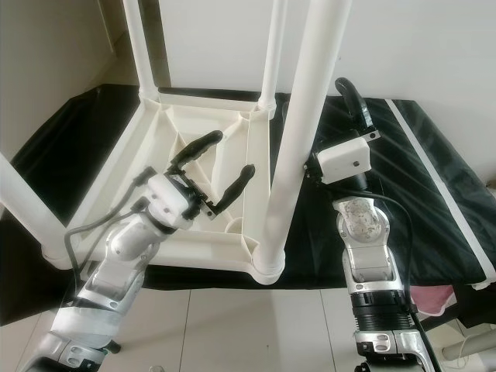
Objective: Building children table
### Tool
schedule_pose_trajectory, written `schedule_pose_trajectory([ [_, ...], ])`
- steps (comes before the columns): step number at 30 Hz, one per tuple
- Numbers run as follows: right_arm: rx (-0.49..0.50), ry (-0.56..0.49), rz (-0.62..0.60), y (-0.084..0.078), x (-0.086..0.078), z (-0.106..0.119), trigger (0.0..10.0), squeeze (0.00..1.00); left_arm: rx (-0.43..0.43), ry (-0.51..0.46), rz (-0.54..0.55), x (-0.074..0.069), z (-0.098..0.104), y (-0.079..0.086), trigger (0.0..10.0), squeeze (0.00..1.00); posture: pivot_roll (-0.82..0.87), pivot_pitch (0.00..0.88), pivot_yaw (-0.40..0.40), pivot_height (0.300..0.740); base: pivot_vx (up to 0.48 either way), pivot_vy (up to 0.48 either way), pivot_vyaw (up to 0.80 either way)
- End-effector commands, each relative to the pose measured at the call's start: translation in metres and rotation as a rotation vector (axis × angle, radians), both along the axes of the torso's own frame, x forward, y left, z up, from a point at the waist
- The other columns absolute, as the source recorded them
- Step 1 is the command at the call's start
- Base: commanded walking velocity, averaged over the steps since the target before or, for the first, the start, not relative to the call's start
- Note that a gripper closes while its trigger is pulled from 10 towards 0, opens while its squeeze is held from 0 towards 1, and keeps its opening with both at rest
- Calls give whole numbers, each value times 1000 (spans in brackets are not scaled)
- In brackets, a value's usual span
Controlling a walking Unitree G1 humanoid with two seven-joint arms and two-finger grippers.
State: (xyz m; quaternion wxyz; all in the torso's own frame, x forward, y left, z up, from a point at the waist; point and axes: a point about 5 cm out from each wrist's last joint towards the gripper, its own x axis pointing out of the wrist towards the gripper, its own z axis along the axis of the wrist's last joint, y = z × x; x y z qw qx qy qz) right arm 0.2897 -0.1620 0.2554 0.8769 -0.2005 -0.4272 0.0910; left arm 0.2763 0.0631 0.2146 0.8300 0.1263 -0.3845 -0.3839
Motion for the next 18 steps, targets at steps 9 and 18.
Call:
schedule_pose_trajectory([
  [9, 1, 30, -31, -16, 7, 3, 10000, 0, -44, 41, 64, 17, 9, 17, 10000, 0, 28, 22, -50, 740, 0, 0, 0],
  [18, 236, 199, -79, -26, 11, -22, 10000, 0, -70, 121, 174, 27, 3, 32, 10000, 0, 29, 16, -49, 740, 0, 0, 0],
])
